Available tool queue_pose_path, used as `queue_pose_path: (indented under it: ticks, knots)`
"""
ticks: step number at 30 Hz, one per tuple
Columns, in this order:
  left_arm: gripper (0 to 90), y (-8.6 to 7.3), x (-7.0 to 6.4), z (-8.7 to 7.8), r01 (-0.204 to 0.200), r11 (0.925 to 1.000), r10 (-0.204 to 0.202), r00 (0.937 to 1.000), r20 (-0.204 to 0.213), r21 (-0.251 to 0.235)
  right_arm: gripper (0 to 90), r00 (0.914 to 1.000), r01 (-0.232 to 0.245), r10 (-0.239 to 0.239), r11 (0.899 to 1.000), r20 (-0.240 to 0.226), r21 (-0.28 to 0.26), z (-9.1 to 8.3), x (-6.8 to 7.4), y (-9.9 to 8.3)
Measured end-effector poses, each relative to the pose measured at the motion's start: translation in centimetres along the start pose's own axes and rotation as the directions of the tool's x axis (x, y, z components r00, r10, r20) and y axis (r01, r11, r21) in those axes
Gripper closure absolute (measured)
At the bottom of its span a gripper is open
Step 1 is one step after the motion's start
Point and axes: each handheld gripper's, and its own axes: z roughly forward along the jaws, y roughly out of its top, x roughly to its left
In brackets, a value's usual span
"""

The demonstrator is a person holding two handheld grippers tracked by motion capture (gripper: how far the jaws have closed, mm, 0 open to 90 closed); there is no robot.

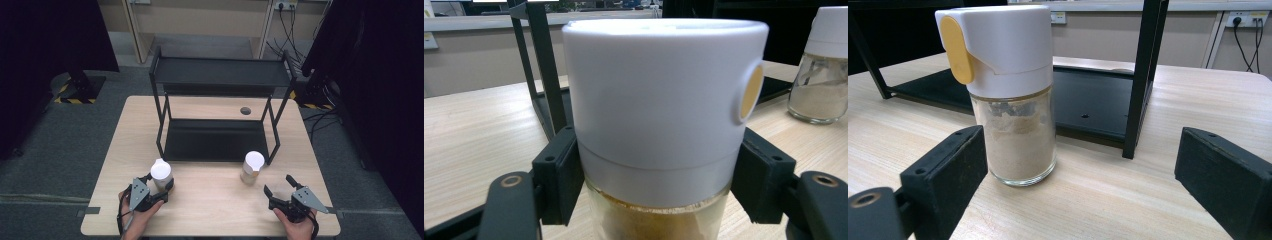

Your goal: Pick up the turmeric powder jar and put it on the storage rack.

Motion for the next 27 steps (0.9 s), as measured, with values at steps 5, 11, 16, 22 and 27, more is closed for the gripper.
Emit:
queue_pose_path:
  ticks: [5,11,16,22,27]
  knots:
    - [30.5,0.1,-0.1,0.0,0.003,1.0000,-0.003,1.0000,0.007,-0.004,7.1,1.0000,0.000,0.000,1.000,-0.001,0.000,0.0,0.0,0.0]
    - [30.5,0.8,-0.4,-0.4,0.005,0.9988,-0.004,0.9998,0.017,-0.048,7.1,1.0000,-0.002,0.002,1.000,-0.001,0.001,0.0,0.0,0.0]
    - [30.5,1.3,-0.5,-0.5,0.007,0.9980,-0.005,0.9997,0.026,-0.063,7.1,1.0000,-0.004,0.004,1.000,0.000,0.001,0.0,0.0,0.0]
    - [30.5,2.2,-0.6,-0.4,0.012,0.9963,-0.009,0.9995,0.029,-0.085,7.1,1.0000,-0.006,0.006,1.000,0.000,0.001,0.0,0.0,0.0]
    - [30.5,2.9,-0.8,-0.3,0.013,0.9952,-0.011,0.9996,0.027,-0.097,7.1,1.0000,-0.008,0.008,1.000,-0.001,0.001,0.0,-0.1,0.0]
